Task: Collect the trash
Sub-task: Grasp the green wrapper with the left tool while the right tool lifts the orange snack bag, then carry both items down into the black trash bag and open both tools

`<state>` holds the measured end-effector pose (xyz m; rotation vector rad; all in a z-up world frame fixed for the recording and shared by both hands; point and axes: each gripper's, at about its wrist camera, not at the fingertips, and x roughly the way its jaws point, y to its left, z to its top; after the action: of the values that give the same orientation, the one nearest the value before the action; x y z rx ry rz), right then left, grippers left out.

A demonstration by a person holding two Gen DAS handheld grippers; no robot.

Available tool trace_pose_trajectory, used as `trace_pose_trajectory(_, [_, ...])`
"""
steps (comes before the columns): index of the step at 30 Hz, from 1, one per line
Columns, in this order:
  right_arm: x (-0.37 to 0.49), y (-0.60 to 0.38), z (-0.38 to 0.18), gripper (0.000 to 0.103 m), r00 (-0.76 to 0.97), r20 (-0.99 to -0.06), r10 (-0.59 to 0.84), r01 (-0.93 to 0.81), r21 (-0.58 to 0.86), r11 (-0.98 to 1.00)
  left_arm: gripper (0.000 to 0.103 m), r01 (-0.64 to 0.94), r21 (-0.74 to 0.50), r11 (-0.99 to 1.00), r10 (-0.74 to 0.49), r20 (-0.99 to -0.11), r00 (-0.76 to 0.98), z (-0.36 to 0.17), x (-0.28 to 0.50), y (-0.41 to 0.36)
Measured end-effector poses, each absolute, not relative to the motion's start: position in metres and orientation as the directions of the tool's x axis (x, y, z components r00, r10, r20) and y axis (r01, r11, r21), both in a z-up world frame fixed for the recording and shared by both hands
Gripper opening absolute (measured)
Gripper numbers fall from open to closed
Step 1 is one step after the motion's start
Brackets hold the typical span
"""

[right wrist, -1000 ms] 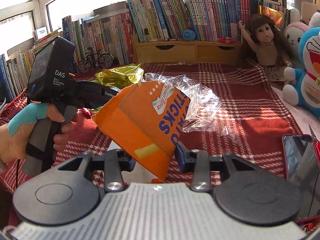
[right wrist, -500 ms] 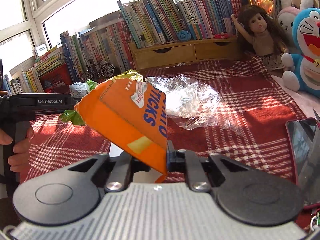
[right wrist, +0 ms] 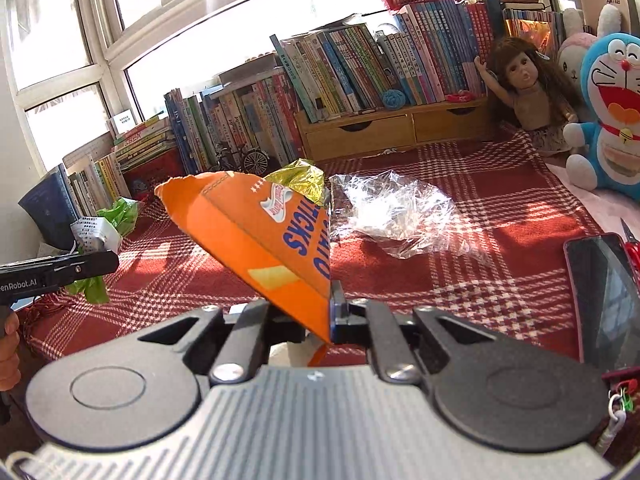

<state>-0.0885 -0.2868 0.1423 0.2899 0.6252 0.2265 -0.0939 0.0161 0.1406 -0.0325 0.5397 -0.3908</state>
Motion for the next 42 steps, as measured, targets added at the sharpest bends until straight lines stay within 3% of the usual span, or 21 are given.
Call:
trace_pose_trajectory(9, [-0.156, -0.279, 0.145, 0.014, 0.753, -0.536, 0.382, -0.184, 0.386, 0.904, 0.037, 0.329, -0.147, 0.933, -0.349, -0.589, 0.729, 0.119, -0.197, 0.053])
trace_pose_trajectory(17, [-0.204, -0.252, 0.122, 0.014, 0.701, -0.606, 0.376, -0.167, 0.374, 0.912, 0.037, 0.329, -0.25, 0.911, -0.403, -0.711, 0.576, 0.061, -0.248, 0.064])
trace_pose_trajectory(27, [-0.218, -0.207, 0.085, 0.014, 0.577, -0.729, 0.369, -0.18, 0.328, 0.927, 0.037, 0.3, -0.314, 0.9, -0.419, -0.811, 0.409, 0.005, -0.256, 0.064])
trace_pose_trajectory(34, [-0.209, -0.19, 0.057, 0.014, 0.495, -0.789, 0.365, -0.19, 0.312, 0.931, 0.038, 0.314, -0.257, 0.914, -0.357, -0.877, 0.321, -0.025, -0.244, 0.054])
trace_pose_trajectory(42, [-0.195, -0.174, 0.029, 0.015, 0.402, -0.851, 0.338, -0.215, 0.271, 0.938, 0.038, 0.283, -0.296, 0.912, -0.36, -0.909, 0.211, -0.058, -0.229, 0.049])
